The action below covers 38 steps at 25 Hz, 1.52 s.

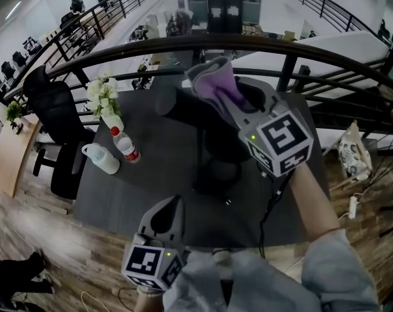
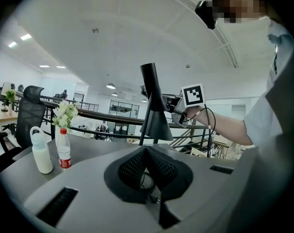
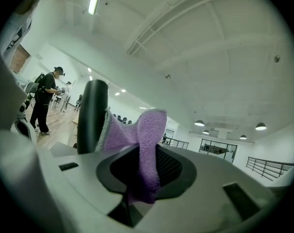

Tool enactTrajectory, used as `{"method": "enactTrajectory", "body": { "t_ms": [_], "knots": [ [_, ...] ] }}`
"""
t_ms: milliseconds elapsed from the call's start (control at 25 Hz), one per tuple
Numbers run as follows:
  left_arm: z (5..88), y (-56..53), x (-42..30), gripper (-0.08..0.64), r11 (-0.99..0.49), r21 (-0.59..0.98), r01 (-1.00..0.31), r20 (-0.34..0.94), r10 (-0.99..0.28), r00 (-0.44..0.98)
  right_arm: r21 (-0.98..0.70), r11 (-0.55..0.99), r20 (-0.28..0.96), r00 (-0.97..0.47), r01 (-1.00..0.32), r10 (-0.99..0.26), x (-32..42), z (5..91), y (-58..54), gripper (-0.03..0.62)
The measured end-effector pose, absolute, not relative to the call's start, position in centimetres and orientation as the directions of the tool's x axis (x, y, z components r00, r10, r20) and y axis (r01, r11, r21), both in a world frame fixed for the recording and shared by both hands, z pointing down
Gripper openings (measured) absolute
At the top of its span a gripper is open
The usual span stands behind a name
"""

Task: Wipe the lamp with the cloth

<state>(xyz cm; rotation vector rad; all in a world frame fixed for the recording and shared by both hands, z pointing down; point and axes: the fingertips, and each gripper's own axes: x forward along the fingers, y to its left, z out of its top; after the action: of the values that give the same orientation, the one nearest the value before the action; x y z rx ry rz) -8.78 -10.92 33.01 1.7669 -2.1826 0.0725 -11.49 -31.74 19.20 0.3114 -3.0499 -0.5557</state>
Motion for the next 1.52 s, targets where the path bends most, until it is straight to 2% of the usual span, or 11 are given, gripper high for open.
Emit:
{"method": "enactTrajectory", "body": {
  "t_ms": [280, 800, 1200, 1520],
  "knots": [
    [33.4, -11.0, -8.9, 0.009, 0.228, 0.158, -0.961, 0.291, -0.941, -0.175, 0.323, 0.921, 0.078, -0.964, -0.217, -0.255, -11.2, 23.2, -34.6, 0.092],
    [33.0, -10.9, -8.8, 0.009, 0.205, 0.138, -0.969, 0.28, -0.947, -0.161, 0.22, 0.904, 0.199, -0.891, -0.366, -0.409, -5.5, 30.2, -38.5, 0.092],
    [32.7, -10.3, -8.8, 0.009, 0.193, 0.141, -0.971, 0.284, -0.948, -0.147, 0.142, 0.874, 0.17, -0.858, -0.465, -0.484, -0.9, 31.6, -35.3, 0.091],
    [32.3, -9.8, -8.7, 0.009, 0.183, 0.138, -0.973, 0.259, -0.955, -0.142, 0.099, 0.872, 0.123, -0.864, -0.479, -0.488, 0.2, 30.8, -31.4, 0.091]
  ]
}}
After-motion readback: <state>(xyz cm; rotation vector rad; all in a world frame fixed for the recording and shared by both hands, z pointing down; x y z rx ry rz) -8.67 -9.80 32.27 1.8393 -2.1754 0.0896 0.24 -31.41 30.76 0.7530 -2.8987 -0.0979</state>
